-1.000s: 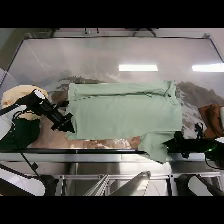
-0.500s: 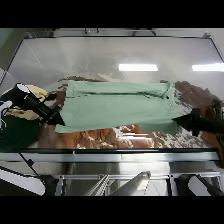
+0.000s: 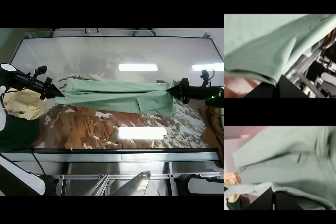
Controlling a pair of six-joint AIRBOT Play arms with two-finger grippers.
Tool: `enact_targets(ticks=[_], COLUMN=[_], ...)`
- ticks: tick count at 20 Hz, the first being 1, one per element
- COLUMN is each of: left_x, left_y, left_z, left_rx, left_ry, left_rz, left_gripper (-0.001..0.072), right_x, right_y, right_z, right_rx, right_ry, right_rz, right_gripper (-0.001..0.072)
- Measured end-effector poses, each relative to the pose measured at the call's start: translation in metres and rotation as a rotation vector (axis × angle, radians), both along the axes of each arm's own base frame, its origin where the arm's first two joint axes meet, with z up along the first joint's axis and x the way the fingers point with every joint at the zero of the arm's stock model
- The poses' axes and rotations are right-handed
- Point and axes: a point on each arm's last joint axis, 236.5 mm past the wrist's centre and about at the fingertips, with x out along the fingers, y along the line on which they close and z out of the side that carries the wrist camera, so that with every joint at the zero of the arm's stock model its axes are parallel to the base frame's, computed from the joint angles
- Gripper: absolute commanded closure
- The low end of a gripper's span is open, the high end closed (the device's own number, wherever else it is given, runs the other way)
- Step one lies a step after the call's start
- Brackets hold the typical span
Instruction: Fold the shirts.
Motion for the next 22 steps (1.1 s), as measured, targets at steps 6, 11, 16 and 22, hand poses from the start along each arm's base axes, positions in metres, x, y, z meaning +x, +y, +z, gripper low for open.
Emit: enact_targets(ticks=[6,11,16,22], left_x=[0.057,0.069,0.086,0.087], left_y=[-0.009,-0.014,-0.008,-0.001], left_z=[-0.033,-0.073,-0.067,-0.051], left_rx=[0.022,0.035,0.05,0.059], left_ry=[-0.068,-0.047,-0.104,-0.129], left_rz=[0.022,0.083,0.112,0.125], left_gripper=[0.0684,0.0683,0.0335,-0.0008], right_x=[0.076,0.094,0.095,0.085], right_y=[-0.016,-0.022,-0.022,-0.022], right_z=[-0.028,-0.064,-0.078,-0.063], right_rx=[-0.059,-0.099,-0.156,-0.132], right_ry=[-0.065,-0.067,-0.109,-0.158], right_rz=[-0.026,-0.009,0.051,0.15], right_gripper=[0.069,0.069,0.0604,0.0061])
